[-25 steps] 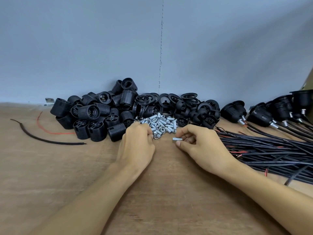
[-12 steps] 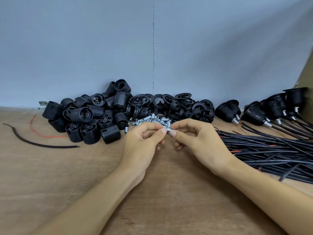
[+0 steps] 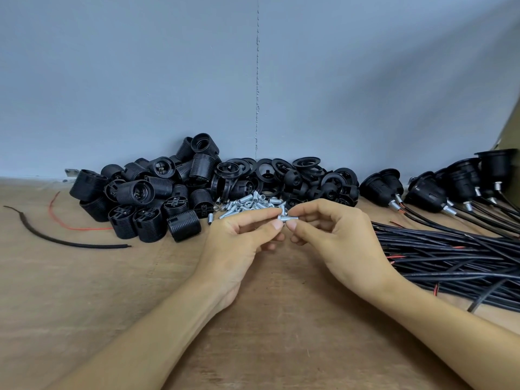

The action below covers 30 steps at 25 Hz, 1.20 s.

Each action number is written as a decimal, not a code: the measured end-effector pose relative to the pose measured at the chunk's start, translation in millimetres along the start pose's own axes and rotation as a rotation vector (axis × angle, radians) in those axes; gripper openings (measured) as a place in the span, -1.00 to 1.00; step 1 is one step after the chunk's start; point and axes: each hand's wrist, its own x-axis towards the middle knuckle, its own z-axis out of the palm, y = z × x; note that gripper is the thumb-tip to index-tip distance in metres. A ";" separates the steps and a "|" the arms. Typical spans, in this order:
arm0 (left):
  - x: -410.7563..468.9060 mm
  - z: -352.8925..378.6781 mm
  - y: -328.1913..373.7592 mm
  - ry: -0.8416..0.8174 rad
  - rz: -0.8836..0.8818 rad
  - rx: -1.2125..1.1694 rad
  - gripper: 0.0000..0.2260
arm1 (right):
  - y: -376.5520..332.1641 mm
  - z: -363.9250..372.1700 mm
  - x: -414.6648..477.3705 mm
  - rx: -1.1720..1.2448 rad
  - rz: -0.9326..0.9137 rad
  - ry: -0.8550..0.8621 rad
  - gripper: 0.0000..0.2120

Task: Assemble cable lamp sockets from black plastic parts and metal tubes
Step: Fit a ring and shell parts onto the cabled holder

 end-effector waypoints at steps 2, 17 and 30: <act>-0.8 -0.5 0.3 -0.003 0.013 0.007 -0.83 | 0.3 0.2 0.8 0.050 0.021 -0.024 -0.94; -3.4 3.9 -1.1 -0.001 0.042 0.038 -0.81 | -2.8 -1.4 2.1 -0.070 0.169 -0.091 -0.47; -2.7 4.9 -2.4 0.031 0.045 0.064 -0.80 | 6.1 -6.2 7.9 -0.057 0.178 -0.210 -0.52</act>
